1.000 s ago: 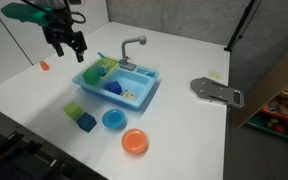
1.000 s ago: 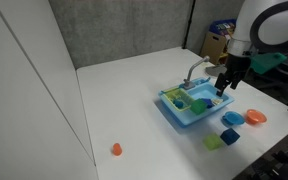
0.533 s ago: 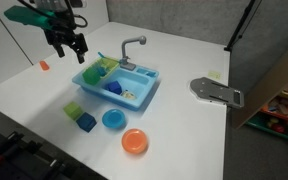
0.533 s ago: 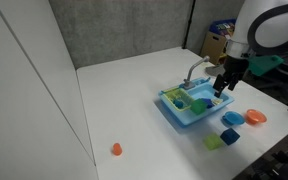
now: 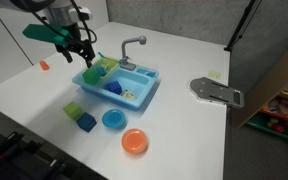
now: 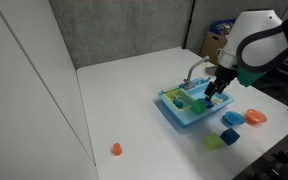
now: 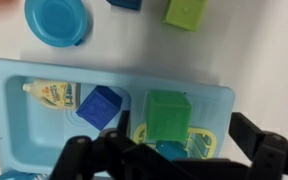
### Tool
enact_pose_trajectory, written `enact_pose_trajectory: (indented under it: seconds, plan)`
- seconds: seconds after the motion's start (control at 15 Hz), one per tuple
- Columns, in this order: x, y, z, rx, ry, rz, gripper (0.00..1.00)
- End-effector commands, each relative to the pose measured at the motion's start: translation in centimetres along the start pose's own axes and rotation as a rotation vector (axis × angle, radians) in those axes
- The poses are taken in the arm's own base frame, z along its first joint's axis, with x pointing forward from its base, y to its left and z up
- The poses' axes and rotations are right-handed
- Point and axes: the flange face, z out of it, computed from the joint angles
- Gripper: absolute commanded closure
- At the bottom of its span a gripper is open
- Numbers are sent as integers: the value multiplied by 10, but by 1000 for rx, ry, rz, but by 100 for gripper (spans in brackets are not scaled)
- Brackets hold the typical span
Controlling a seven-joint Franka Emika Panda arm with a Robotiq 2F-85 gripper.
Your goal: Put the green block into the toy sink
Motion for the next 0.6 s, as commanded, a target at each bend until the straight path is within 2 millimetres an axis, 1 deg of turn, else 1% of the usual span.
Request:
enact_pose_trajectory:
  seconds: [0.0, 0.27, 0.53]
  plan:
    - [10, -4, 18, 7, 31, -41, 0]
    - [13, -7, 48, 10, 32, -48, 0]
    - [21, -8, 65, -1, 47, -50, 0]
